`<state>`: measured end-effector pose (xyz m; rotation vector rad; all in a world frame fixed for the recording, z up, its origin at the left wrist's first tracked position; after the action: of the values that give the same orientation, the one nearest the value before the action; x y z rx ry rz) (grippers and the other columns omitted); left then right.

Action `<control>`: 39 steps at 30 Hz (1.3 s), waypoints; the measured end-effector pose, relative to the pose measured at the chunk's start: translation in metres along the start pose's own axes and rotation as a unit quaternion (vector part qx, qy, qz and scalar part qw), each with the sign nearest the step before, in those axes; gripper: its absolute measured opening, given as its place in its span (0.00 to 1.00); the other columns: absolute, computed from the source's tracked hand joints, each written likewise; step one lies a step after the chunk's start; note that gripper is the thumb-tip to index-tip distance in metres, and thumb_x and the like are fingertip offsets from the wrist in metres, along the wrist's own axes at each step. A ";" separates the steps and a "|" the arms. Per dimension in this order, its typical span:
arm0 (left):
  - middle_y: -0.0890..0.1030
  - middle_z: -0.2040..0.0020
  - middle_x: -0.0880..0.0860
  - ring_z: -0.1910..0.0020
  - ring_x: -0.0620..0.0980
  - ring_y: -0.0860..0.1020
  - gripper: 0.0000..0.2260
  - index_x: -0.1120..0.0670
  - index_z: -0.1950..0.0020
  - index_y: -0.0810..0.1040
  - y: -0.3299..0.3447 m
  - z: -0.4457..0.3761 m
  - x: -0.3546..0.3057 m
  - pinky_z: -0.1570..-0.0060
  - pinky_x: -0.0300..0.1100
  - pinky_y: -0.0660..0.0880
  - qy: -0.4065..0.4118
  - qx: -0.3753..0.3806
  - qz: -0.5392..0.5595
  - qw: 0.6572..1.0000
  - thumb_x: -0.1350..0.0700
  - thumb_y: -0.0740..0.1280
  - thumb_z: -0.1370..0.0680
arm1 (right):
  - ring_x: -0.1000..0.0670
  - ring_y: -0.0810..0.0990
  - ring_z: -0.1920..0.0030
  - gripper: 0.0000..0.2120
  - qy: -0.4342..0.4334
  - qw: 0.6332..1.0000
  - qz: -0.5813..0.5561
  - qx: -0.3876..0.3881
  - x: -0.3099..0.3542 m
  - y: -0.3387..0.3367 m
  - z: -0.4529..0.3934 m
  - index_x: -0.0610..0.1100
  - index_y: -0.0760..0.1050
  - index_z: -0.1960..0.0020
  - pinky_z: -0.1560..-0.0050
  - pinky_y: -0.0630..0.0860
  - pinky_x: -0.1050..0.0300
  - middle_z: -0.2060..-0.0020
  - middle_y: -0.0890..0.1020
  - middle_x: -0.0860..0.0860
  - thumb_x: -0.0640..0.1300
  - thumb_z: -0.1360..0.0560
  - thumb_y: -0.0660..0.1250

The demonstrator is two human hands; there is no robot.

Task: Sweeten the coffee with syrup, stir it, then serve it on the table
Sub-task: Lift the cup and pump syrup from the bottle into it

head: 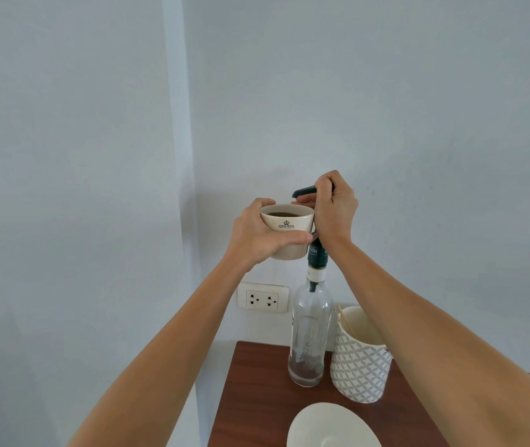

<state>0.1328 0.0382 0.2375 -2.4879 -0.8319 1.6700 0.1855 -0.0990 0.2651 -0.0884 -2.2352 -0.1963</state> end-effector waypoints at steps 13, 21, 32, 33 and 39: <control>0.80 0.43 0.48 0.45 0.49 0.80 0.41 0.50 0.34 0.73 0.002 -0.002 0.004 0.53 0.40 0.78 -0.004 0.002 0.007 1.000 0.47 0.85 0.43 | 0.45 0.87 0.68 0.11 -0.014 1.000 0.015 -0.014 -0.006 0.001 -0.005 0.43 0.69 0.64 0.59 0.81 0.44 0.72 0.85 0.46 0.39 0.23 0.55; 0.80 0.44 0.47 0.46 0.47 0.79 0.36 0.49 0.37 0.73 0.002 -0.002 0.005 0.54 0.39 0.77 -0.008 0.004 0.006 1.000 0.49 0.85 0.41 | 0.44 0.87 0.67 0.13 -0.018 1.000 0.016 -0.019 -0.009 0.001 -0.006 0.46 0.68 0.66 0.59 0.79 0.48 0.78 0.81 0.54 0.39 0.23 0.55; 0.80 0.43 0.48 0.45 0.48 0.79 0.39 0.49 0.35 0.73 0.003 -0.001 0.007 0.53 0.40 0.78 -0.010 0.005 0.012 1.000 0.47 0.84 0.43 | 0.46 0.87 0.68 0.11 -0.018 0.999 0.029 -0.013 -0.011 0.001 -0.005 0.41 0.69 0.64 0.61 0.80 0.47 0.73 0.83 0.46 0.38 0.24 0.54; 0.80 0.44 0.47 0.46 0.47 0.79 0.39 0.49 0.35 0.73 0.003 -0.001 0.007 0.54 0.39 0.77 -0.010 0.005 0.014 1.000 0.48 0.84 0.43 | 0.45 0.87 0.68 0.11 -0.016 0.999 0.031 -0.013 -0.011 0.001 -0.005 0.41 0.69 0.64 0.61 0.80 0.47 0.73 0.83 0.46 0.38 0.24 0.54; 0.80 0.44 0.47 0.46 0.47 0.79 0.38 0.50 0.35 0.73 0.003 -0.001 0.010 0.54 0.38 0.77 -0.012 0.006 0.010 1.000 0.49 0.85 0.41 | 0.45 0.86 0.68 0.13 -0.013 0.999 0.047 -0.003 -0.010 0.001 -0.004 0.41 0.68 0.65 0.63 0.77 0.53 0.77 0.81 0.53 0.37 0.24 0.53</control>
<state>0.1373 0.0404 0.2290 -2.4810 -0.7983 1.7101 0.1950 -0.0989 0.2601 -0.1999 -2.2506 -0.1525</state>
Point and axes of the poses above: each hand's wrist, its own z-axis away from the middle knuckle, its own y-axis out of the palm, x = y × z, the point moved 4 cm from there along -z, towards the middle knuckle
